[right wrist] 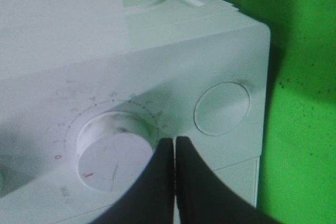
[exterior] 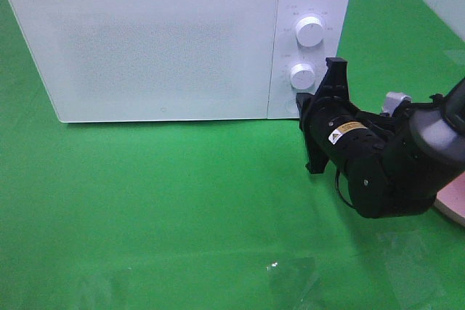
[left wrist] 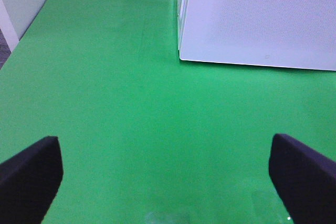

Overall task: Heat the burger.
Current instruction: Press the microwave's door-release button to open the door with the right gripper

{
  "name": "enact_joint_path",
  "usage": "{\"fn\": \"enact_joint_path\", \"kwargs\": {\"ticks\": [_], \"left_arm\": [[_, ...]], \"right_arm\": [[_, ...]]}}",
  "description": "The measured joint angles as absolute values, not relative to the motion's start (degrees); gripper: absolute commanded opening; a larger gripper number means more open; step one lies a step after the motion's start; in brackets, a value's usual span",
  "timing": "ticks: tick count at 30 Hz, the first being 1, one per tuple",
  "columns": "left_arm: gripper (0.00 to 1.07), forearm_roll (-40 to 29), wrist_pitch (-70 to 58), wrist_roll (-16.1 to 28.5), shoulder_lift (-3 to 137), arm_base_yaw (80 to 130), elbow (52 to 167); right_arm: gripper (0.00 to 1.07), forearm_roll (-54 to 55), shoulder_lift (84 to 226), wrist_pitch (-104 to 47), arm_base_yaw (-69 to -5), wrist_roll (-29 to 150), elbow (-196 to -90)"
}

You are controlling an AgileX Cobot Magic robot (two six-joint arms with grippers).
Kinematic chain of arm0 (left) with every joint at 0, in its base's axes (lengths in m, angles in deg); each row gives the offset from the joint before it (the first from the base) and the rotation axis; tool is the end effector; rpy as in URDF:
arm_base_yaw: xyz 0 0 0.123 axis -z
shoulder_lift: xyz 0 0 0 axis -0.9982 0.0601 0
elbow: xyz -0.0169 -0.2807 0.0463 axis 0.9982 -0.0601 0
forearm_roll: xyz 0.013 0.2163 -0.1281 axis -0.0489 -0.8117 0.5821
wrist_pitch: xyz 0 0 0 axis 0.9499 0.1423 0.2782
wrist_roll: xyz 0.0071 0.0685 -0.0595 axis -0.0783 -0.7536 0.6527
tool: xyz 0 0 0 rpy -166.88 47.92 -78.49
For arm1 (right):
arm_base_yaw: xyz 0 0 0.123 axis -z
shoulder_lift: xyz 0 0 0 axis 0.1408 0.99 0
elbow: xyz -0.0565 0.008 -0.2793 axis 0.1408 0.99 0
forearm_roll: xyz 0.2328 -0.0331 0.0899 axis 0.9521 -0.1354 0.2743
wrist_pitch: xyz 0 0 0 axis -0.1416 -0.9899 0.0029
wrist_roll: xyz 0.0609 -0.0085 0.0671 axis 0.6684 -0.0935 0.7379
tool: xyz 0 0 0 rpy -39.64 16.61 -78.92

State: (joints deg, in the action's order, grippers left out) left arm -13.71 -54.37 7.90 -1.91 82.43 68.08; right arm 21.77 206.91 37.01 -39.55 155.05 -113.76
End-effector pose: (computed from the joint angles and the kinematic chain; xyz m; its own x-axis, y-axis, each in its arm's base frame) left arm -0.0056 -0.0090 0.2808 -0.4269 -0.0502 -0.9029 0.0056 0.9983 -0.0581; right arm 0.3049 0.1499 0.0915 -0.1777 0.9802 0.0875 0.1772 -0.0556 0.9826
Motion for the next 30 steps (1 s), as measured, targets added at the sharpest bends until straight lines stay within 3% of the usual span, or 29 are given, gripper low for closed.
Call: {"fn": "enact_joint_path", "kwargs": {"ticks": [30], "left_arm": [[1.01, -13.7, -54.4, 7.9, -1.9, 82.4, 68.1]], "right_arm": [[0.00, 24.2, 209.9, 29.9, -38.2, 154.8, -118.3]]}}
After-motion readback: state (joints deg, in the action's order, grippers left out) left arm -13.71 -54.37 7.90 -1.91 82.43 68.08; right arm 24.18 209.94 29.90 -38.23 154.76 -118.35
